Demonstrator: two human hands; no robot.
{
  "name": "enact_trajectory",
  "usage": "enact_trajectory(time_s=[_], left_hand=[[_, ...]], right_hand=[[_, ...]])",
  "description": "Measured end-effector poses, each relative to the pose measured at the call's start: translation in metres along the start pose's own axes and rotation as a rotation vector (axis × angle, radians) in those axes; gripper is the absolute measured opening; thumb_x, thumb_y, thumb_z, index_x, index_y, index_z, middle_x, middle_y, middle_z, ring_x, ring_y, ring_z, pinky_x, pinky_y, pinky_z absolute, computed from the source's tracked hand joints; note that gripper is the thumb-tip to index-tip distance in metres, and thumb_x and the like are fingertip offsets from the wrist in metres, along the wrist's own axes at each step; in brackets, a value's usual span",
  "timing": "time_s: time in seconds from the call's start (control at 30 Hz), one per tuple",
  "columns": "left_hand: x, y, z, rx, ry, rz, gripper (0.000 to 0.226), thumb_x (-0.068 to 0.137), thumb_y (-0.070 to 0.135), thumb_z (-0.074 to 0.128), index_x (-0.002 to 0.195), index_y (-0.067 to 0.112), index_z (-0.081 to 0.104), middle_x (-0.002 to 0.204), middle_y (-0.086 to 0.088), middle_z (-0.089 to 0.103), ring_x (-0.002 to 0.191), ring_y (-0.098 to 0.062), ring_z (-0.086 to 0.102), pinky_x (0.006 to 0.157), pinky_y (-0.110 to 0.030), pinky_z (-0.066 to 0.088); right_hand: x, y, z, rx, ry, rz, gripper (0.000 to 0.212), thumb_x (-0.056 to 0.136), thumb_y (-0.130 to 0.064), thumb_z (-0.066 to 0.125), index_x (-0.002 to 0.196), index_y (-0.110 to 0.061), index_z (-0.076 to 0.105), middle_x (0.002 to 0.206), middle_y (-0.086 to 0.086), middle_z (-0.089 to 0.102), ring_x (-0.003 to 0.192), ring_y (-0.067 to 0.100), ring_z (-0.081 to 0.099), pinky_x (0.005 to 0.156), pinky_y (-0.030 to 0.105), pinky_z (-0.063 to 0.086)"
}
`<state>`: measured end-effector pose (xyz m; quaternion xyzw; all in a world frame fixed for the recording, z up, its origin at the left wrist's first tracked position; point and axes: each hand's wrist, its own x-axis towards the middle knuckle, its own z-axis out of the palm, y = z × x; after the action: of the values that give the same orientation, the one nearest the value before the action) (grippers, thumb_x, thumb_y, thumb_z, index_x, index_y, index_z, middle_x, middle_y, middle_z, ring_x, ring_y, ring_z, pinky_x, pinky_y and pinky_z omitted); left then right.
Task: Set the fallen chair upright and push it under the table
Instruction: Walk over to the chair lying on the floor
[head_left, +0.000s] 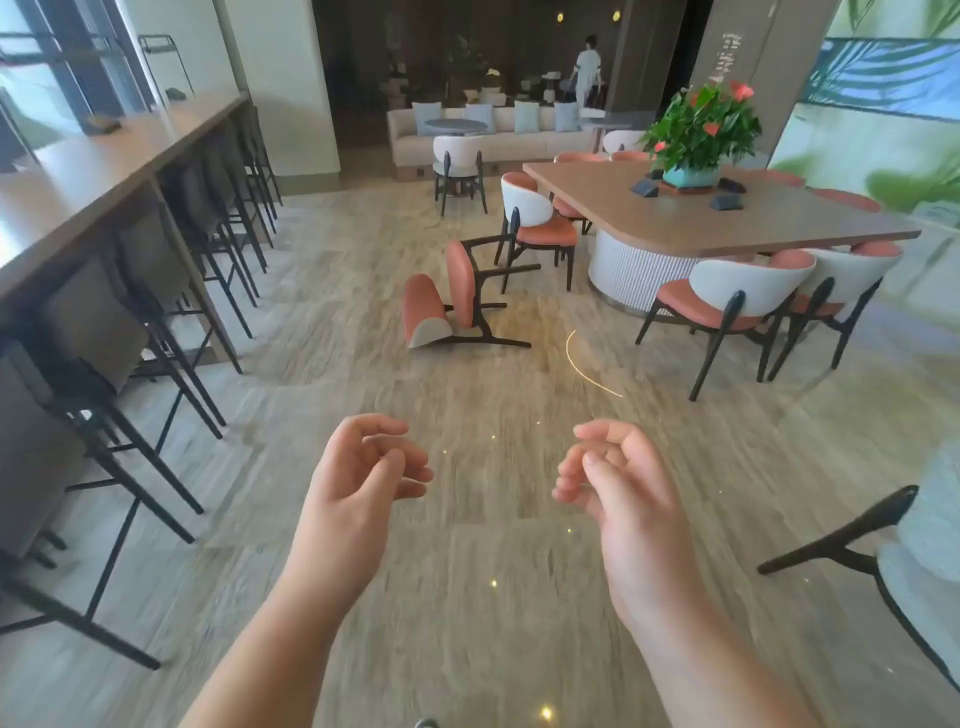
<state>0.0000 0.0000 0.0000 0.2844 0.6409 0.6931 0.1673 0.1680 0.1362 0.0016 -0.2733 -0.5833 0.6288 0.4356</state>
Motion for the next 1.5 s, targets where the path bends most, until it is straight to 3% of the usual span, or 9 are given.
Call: enact_trajectory(time_s=[0.4,0.6,0.8,1.17,1.5], left_hand=[[0.226,-0.035,-0.034,0.022,0.017,-0.017,0.027,0.099,-0.008,0.042,0.110,0.008,0.060,0.082,0.000,0.074,0.078,-0.022,0.072,0.076,-0.042,0.062],[0.313,-0.052,-0.034,0.023,0.033,-0.033,0.026,0.100,-0.006,0.043,0.110,0.010,0.061,0.083,0.000,0.074,0.080,-0.024,0.073,0.078,-0.044,0.062],[0.407,-0.078,-0.013,0.041,0.063,-0.060,0.026,0.100,-0.006,0.043,0.110,0.010,0.061,0.083,0.000,0.074,0.082,-0.025,0.073,0.079,-0.045,0.063],[0.587,-0.104,0.021,0.080,0.148,-0.069,0.025,0.101,-0.005,0.043,0.112,0.009,0.060,0.083,0.001,0.075,0.081,-0.025,0.073,0.078,-0.042,0.063],[0.749,-0.148,-0.039,0.064,0.260,-0.086,0.024,0.100,-0.006,0.043,0.111,0.007,0.060,0.082,0.000,0.074,0.078,-0.022,0.072,0.078,-0.042,0.063]], right_hand=[[0.200,0.056,0.125,-0.071,-0.062,-0.010,0.020,0.087,-0.018,0.051,0.101,-0.019,0.065,0.075,-0.006,0.069,0.075,0.015,0.065,0.077,0.037,0.056],[0.277,0.080,0.150,-0.081,-0.071,0.002,0.021,0.087,-0.017,0.051,0.101,-0.019,0.065,0.076,-0.004,0.069,0.077,0.015,0.066,0.077,0.037,0.056],[0.375,0.112,0.164,-0.080,-0.101,0.015,0.022,0.087,-0.018,0.051,0.095,-0.030,0.068,0.077,-0.006,0.070,0.077,0.013,0.066,0.078,0.038,0.056],[0.581,0.150,0.205,-0.047,-0.165,0.036,0.022,0.087,-0.016,0.049,0.103,-0.014,0.063,0.075,-0.005,0.068,0.076,0.014,0.065,0.077,0.035,0.057],[0.718,0.214,0.320,-0.046,-0.254,0.083,0.021,0.086,-0.017,0.049,0.102,-0.017,0.064,0.075,-0.008,0.068,0.074,0.014,0.064,0.076,0.035,0.055]])
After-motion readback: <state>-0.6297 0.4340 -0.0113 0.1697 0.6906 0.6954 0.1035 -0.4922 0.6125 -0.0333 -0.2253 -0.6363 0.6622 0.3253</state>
